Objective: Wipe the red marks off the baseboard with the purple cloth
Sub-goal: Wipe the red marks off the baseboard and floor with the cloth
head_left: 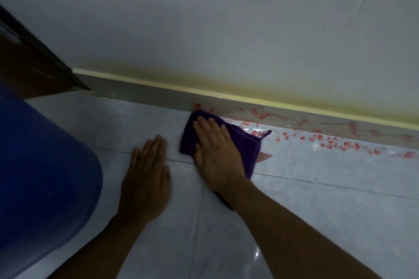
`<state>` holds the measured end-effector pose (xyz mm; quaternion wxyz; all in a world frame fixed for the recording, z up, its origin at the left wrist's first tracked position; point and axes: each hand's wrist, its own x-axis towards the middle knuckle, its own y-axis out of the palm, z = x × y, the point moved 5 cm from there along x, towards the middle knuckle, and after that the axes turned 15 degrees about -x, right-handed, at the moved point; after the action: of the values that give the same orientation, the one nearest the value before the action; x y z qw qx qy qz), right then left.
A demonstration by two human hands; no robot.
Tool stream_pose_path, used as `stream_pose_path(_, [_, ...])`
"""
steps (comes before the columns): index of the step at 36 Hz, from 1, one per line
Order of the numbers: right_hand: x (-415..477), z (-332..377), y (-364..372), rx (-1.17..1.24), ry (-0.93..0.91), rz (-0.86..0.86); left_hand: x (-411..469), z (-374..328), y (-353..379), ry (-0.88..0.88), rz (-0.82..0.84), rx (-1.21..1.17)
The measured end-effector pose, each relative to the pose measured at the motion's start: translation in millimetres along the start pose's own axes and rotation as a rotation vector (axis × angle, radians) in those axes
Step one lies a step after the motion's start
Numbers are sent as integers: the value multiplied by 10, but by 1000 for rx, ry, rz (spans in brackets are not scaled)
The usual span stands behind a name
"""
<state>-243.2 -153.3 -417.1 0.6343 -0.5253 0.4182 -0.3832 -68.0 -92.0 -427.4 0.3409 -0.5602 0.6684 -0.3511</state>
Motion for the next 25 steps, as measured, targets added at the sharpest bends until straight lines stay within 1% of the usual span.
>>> stream_pose_path(3, [-322,-513,-63,36,123,-28,81,-73,24,-37,40,-26])
stream_pose_path(6, [-837,-1203,-113,21,330,-72,105,-138,63,-50,43,-5])
stream_pose_path(8, [-1045,-1472,-127,-33,431,-36,100,-156,68,-56,31,4])
stream_pose_path(10, [-1050,-1463,-79,-44,503,-10,106,-159,77,-49,32,11])
stream_pose_path(12, [-962,-1276,-45,-16,590,-36,113,-149,78,-50,33,24])
stream_pose_path(14, [-842,-1028,-17,-5,615,-56,117,-136,83,-51,27,33])
stream_pose_path(15, [-781,-906,-12,-10,585,-59,118,-133,89,-51,29,36])
stream_pose_path(17, [-622,-672,-6,-11,466,-51,122,-132,90,-56,39,52])
stream_pose_path(19, [-393,-428,-15,9,284,-36,128,-144,82,-60,44,69])
stream_pose_path(21, [-177,-206,-11,-11,80,-26,126,-166,76,-66,55,86])
stream_pose_path(22, [-103,-147,-7,-27,7,-18,124,-178,78,-73,59,91])
stream_pose_path(23, [-61,-135,-5,-40,-35,-12,124,-191,82,-83,62,87])
stream_pose_path(25, [-91,-232,-7,-54,-59,-18,139,-244,90,-106,56,53])
